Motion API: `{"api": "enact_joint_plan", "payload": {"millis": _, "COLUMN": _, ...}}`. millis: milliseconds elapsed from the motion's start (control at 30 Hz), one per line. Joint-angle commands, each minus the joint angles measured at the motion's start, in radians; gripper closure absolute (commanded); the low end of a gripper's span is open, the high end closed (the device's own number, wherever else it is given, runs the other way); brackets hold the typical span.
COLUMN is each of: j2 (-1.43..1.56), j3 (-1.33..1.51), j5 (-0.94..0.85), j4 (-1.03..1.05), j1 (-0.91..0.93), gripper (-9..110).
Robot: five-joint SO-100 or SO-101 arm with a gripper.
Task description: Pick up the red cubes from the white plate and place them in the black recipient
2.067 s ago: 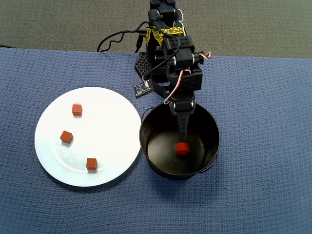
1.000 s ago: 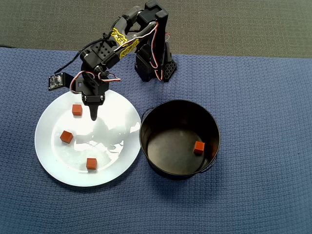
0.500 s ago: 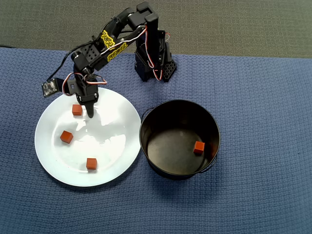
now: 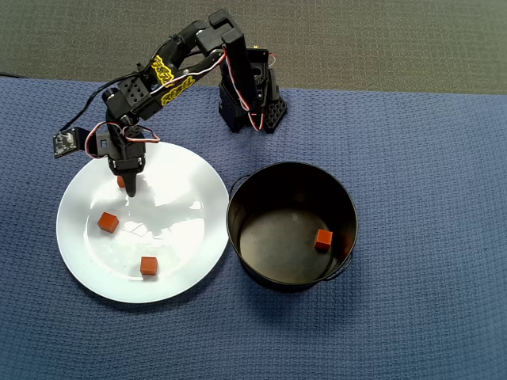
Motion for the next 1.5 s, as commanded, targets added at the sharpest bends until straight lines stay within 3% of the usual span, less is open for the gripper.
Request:
{"api": "enact_joint_plan", "payload": {"millis": 0, "j2": -0.003, "j3": -0.083, "j5": 0.018, "j4": 0.009, "j1": 0.015, "gripper": 82}}
{"api": "enact_joint_plan", "payload": {"millis": 233, "j2": -0.015, "j3": -0.086, "j5": 0.026, "j4": 0.009, "j1": 0.017, "gripper": 85}}
{"api": "enact_joint_plan", "payload": {"millis": 600, "j2": -0.031, "j3": -0.103, "j5": 0.086, "j4": -0.008, "j1": 0.028, "gripper": 101}}
{"api": "enact_joint_plan", "payload": {"millis": 833, "j2": 0.092, "j3": -0.101, "j5": 0.259, "j4": 0.020, "j1": -0.012, "gripper": 101}}
{"api": "enact_joint_plan", "payload": {"millis": 1167, "j2": 0.456, "j3": -0.158, "j5": 0.795, "j4": 0.334, "j1": -0.385, "gripper": 101}}
{"api": "enact_joint_plan", "payload": {"millis": 1467, "j2": 0.663, "j3": -0.207, "j5": 1.069, "j4": 0.485, "j1": -0.816, "gripper": 102}}
